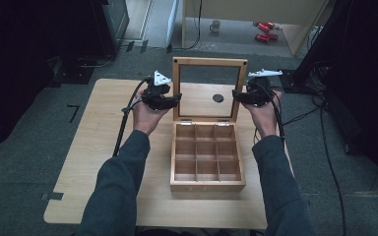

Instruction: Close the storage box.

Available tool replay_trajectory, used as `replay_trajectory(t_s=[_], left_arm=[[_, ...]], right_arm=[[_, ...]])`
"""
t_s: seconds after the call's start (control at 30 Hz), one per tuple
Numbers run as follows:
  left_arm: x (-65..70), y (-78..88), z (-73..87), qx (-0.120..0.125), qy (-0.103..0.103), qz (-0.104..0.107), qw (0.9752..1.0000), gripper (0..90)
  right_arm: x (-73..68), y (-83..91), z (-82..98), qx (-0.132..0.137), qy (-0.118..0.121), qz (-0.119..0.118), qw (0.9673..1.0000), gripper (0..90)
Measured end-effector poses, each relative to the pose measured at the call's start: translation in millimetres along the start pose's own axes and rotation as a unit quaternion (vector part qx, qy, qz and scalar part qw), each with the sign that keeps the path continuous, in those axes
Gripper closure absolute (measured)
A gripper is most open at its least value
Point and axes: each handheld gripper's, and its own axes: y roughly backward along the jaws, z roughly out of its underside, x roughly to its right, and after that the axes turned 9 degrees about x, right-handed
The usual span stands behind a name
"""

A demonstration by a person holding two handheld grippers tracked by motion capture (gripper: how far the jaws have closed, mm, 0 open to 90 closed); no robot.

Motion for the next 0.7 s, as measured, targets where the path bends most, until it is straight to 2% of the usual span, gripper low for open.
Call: replay_trajectory(t_s=[0.13,0.3,0.57,0.7], left_arm=[[1.9,-5.9,-2.2,-0.006,-0.001,0.002,1.0000,46.3],[0.3,-14.9,-1.6,-0.013,0.013,0.003,0.9998,48.0],[-0.4,-14.4,-1.9,-0.009,0.026,0.008,0.9996,48.8],[1.5,-12.4,-3.0,-0.010,0.029,0.002,0.9995,50.8]], right_arm=[[-0.3,-1.7,0.1,0.007,-0.003,-0.011,0.9999,39.0],[-2.0,-7.9,1.0,0.002,-0.007,-0.014,0.9999,40.8],[-1.9,-8.2,1.4,0.014,-0.015,-0.027,0.9994,44.0],[-5.6,-7.4,0.7,0.017,-0.006,-0.027,0.9995,44.6]])
